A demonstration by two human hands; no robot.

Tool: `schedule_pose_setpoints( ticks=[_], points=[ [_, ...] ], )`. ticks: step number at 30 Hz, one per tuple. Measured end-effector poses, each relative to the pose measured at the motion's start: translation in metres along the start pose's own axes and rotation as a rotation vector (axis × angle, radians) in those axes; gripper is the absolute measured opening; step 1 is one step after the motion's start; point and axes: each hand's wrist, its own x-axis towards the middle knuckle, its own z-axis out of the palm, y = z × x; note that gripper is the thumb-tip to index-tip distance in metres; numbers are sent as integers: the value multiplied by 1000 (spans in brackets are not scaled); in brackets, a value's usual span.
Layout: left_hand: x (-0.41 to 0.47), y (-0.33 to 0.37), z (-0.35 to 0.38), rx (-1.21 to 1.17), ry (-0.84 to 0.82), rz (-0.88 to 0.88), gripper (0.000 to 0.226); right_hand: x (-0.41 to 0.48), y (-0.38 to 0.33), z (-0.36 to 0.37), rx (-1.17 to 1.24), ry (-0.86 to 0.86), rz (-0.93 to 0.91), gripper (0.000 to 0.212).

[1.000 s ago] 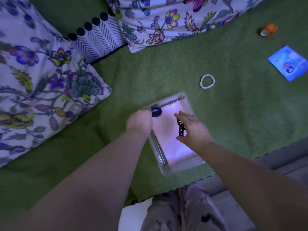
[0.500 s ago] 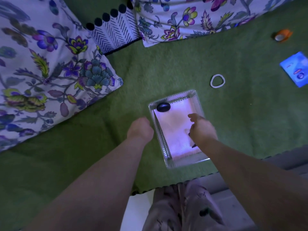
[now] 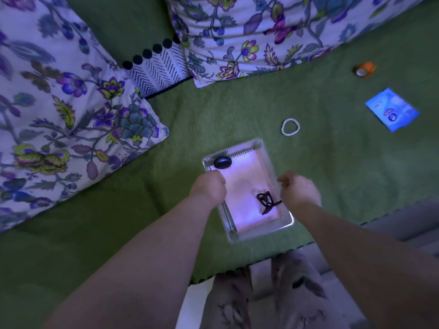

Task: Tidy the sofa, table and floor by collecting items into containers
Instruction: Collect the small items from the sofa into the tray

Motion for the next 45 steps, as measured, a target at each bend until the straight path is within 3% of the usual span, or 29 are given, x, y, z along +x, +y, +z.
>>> schedule_pose_setpoints(
  ticks=[5,9,12,15,20,27,32,38,45],
  points=[
    [19,22,41,-80,-118,-58,23,33,11,2,-7,16,-108,38],
    [39,45,80,-228,-232,-211,28,60,31,3,-19,-18,-190,35],
    [48,57,105,-392,-221,-341,49,73,44,3,-19,-44,-210,32],
    [55,66,122,-379,-168,-390,67,84,52,3,-16,-74,-207,34],
    [59,69,129,-379,-101,-384,44,90,55,2,-3,-93,-220,35],
    [53,64,104,-230,-177,-355,16,87,51,-5,68,-98,-209,32],
    [54,64,68,-298,-33,-346,9,87,42,-18,86,-88,-220,31],
    [92,78,47,-414,76,-437,20,112,39,-28,72,-55,-267,31],
    [109,87,58,-691,271,-456,26,142,39,-38,-221,-119,-261,45]
  ],
)
